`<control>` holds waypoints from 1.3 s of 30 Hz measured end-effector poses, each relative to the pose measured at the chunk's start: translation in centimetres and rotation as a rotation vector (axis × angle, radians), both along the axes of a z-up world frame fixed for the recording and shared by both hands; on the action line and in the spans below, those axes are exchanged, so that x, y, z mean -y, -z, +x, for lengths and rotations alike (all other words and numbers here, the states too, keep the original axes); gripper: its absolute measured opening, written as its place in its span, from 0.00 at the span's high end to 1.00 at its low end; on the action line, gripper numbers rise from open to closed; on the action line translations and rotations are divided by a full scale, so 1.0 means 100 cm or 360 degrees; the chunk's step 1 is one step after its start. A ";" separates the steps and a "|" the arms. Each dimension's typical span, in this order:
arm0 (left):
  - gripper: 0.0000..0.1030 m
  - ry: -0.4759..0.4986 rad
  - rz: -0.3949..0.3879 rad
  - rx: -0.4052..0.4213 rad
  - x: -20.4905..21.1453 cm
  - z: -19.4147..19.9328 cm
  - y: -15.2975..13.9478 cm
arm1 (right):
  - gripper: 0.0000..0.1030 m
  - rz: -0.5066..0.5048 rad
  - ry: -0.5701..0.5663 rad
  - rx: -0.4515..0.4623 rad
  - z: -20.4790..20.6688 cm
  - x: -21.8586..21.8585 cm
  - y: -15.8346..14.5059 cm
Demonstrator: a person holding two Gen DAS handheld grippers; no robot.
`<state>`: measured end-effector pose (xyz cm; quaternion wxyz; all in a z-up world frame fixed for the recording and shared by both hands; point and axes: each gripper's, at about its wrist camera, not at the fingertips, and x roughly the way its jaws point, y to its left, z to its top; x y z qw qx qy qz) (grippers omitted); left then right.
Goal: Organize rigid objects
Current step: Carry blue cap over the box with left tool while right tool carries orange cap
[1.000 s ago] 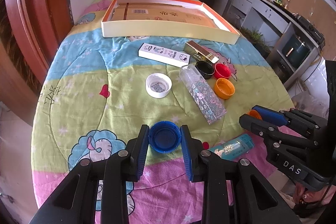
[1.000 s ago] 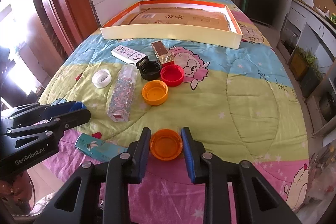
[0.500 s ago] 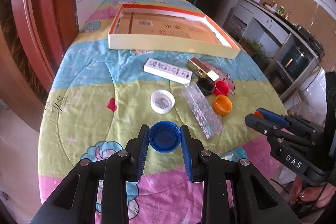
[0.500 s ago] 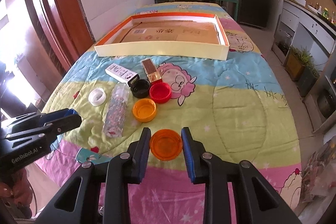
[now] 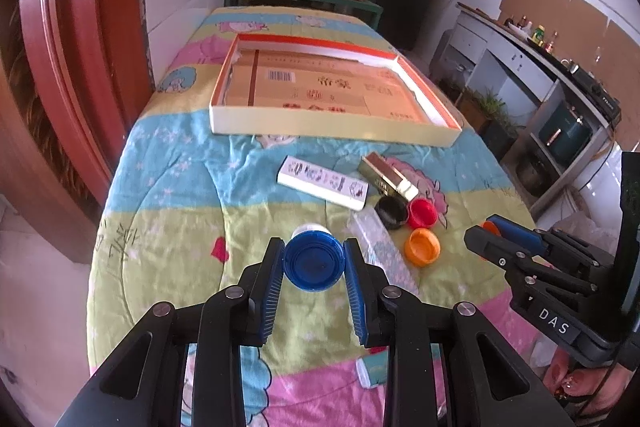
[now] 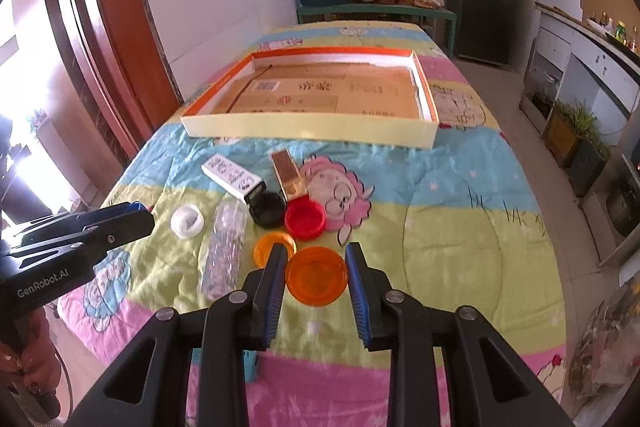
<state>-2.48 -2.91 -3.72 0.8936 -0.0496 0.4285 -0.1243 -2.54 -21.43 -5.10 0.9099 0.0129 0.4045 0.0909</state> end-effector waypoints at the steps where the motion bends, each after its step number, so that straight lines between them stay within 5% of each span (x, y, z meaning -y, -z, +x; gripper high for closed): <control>1: 0.70 -0.0005 0.0003 0.0007 0.001 0.003 -0.002 | 0.71 0.0001 -0.0004 0.0008 0.002 -0.001 -0.001; 39: 0.70 -0.0114 0.0058 0.0138 0.017 0.133 -0.047 | 0.71 -0.0013 -0.0056 0.0216 0.116 0.000 -0.053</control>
